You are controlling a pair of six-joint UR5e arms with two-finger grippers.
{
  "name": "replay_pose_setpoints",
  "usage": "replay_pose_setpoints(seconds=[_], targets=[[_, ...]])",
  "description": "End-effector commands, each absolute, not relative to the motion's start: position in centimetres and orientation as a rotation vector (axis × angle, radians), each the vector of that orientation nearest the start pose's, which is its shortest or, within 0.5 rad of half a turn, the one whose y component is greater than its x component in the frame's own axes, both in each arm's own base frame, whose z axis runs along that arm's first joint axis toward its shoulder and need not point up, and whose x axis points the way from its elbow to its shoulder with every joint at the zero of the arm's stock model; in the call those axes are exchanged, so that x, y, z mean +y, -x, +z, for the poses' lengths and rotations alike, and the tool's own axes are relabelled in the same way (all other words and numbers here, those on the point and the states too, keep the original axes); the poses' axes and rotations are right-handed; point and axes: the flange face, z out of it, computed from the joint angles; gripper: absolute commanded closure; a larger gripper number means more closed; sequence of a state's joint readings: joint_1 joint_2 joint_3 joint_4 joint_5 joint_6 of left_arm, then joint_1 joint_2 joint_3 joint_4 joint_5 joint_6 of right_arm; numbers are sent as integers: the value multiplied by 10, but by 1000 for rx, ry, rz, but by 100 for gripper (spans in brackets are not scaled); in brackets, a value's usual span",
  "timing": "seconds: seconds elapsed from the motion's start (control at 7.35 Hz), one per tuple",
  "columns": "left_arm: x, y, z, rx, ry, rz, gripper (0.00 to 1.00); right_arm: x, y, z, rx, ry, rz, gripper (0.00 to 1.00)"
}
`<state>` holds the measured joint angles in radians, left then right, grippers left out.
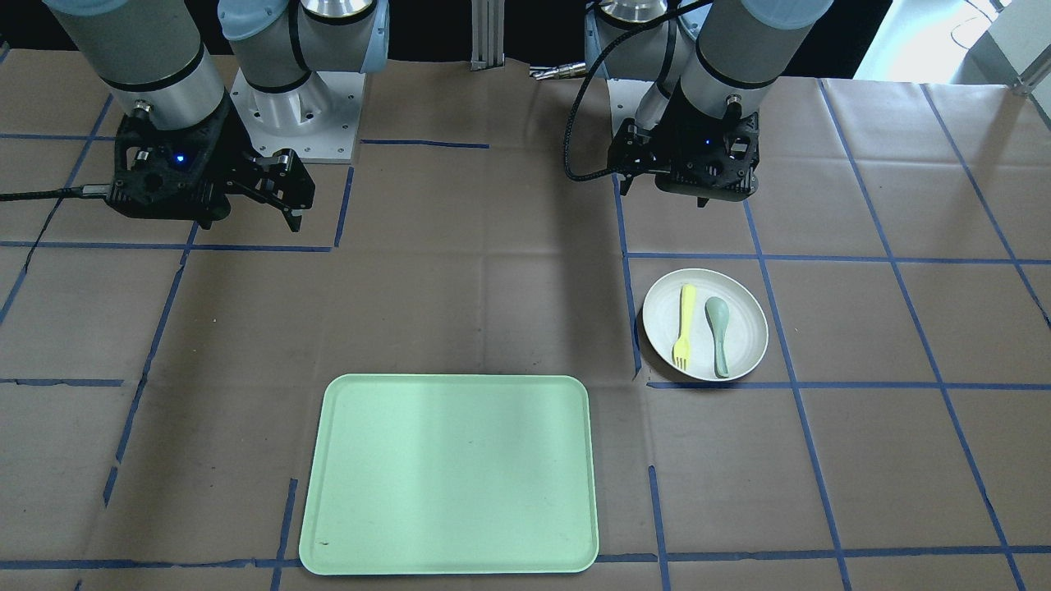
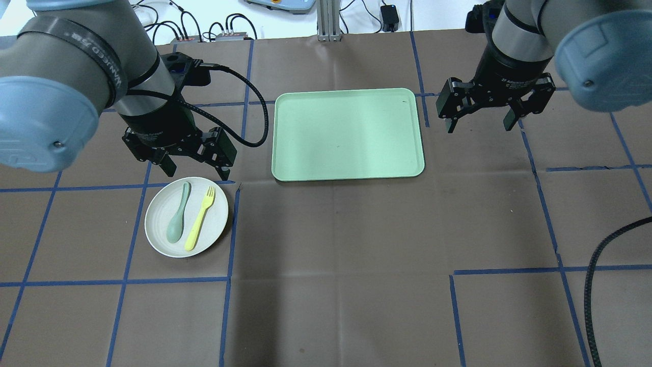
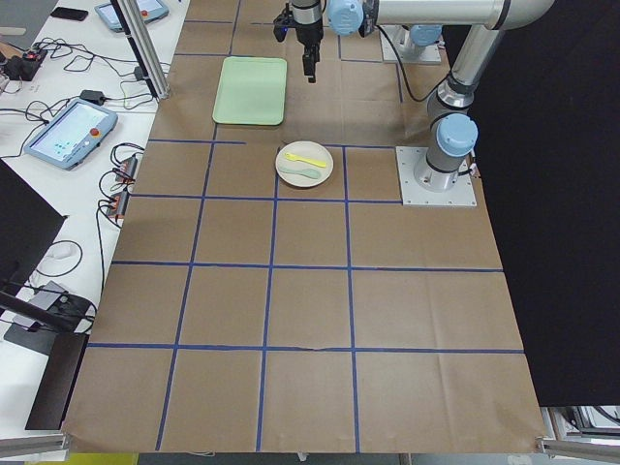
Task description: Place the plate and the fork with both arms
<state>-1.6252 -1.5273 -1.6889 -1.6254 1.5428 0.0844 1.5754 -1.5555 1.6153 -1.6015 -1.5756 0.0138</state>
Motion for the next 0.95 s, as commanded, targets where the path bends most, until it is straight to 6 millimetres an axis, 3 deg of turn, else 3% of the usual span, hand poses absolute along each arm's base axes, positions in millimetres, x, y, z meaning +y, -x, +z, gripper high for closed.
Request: replay_pose_setpoints(seconds=[0.0,0.82], targets=[[-451,160,446,3156,-213,201,1,-494,-135,462,3146,-14,46,0],[-459,161,443,3161,-216,160,0,-494,-135,462,3146,-14,46,0]])
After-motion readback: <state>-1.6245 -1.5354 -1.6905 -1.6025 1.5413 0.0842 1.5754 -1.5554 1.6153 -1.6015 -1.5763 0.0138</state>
